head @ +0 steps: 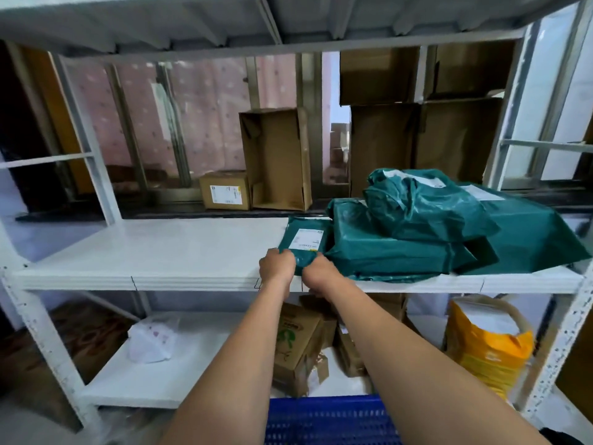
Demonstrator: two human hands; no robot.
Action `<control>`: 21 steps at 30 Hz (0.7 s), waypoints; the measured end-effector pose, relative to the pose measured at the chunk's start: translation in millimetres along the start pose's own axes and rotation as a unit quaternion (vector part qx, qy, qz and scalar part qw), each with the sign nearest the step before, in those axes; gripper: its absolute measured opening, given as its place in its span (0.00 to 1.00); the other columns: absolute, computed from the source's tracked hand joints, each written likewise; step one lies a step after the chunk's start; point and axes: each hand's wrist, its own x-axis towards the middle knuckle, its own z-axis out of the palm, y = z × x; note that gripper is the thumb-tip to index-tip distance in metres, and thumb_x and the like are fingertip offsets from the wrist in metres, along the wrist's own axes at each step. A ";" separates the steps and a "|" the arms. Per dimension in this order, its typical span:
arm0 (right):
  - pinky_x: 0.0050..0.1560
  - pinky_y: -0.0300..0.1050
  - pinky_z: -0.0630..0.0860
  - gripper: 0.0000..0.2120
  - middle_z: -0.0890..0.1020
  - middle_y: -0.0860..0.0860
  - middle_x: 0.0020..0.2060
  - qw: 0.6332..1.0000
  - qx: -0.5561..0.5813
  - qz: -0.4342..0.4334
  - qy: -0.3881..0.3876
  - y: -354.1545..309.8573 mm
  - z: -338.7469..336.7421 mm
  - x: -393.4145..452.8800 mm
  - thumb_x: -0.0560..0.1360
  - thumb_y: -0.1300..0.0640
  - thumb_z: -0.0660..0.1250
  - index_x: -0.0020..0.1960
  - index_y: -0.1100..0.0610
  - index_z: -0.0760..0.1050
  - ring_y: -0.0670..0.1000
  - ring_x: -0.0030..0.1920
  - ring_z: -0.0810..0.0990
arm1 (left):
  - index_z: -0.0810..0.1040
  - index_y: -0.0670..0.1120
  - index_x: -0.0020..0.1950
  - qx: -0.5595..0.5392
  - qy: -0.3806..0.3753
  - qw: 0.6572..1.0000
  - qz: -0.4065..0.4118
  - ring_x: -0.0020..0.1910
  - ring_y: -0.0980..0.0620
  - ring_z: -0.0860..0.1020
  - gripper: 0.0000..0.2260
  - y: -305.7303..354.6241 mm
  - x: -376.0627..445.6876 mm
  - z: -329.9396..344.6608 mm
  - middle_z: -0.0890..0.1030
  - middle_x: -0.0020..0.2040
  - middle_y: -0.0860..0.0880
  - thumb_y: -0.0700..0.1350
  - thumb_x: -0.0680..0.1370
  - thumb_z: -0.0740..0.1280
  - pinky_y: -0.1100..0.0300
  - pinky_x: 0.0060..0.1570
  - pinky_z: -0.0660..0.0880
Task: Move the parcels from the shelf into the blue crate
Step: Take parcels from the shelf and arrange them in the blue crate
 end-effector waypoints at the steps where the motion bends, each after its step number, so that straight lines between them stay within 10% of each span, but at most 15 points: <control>1: 0.31 0.44 0.80 0.34 0.67 0.61 0.69 1.000 -0.004 0.003 -0.006 -0.7 1.8 1.6 0.71 0.56 0.61 0.75 0.58 0.56 0.62 0.64 0.73 | 0.76 0.42 0.62 0.005 0.002 1.000 -0.005 0.57 0.39 0.77 0.23 -1.0 6.2 1.8 0.78 0.61 0.40 0.50 0.71 0.57 0.46 0.59 0.76; 3: 0.22 0.40 0.76 0.34 0.67 0.60 0.68 1.000 0.024 -0.003 0.011 4.0 7.3 12.0 0.73 0.57 0.63 0.75 0.58 0.54 0.62 0.60 0.75 | 0.71 0.43 0.69 0.025 0.001 1.000 -0.014 0.64 0.39 0.73 0.27 -7.2 19.2 5.4 0.73 0.67 0.40 0.52 0.72 0.58 0.45 0.65 0.71; 14: 0.55 0.51 0.78 0.18 0.80 0.58 0.58 0.985 0.107 -0.018 0.137 23.5 7.1 -9.0 0.77 0.55 0.59 0.64 0.58 0.73 0.61 0.57 0.78 | 0.78 0.38 0.53 0.007 0.120 0.993 -0.021 0.49 0.41 0.77 0.22 -40.9 12.8 -2.5 0.80 0.50 0.43 0.56 0.79 0.56 0.54 0.46 0.73; 21: 0.53 0.47 0.74 0.11 0.82 0.54 0.47 0.971 0.197 0.019 0.133 63.4 15.1 -62.4 0.78 0.48 0.62 0.48 0.56 0.77 0.59 0.52 0.79 | 0.78 0.38 0.52 -0.181 0.039 0.980 -0.080 0.43 0.46 0.83 0.21 -85.2 -31.0 -32.2 0.83 0.48 0.44 0.53 0.71 0.77 0.58 0.37 0.78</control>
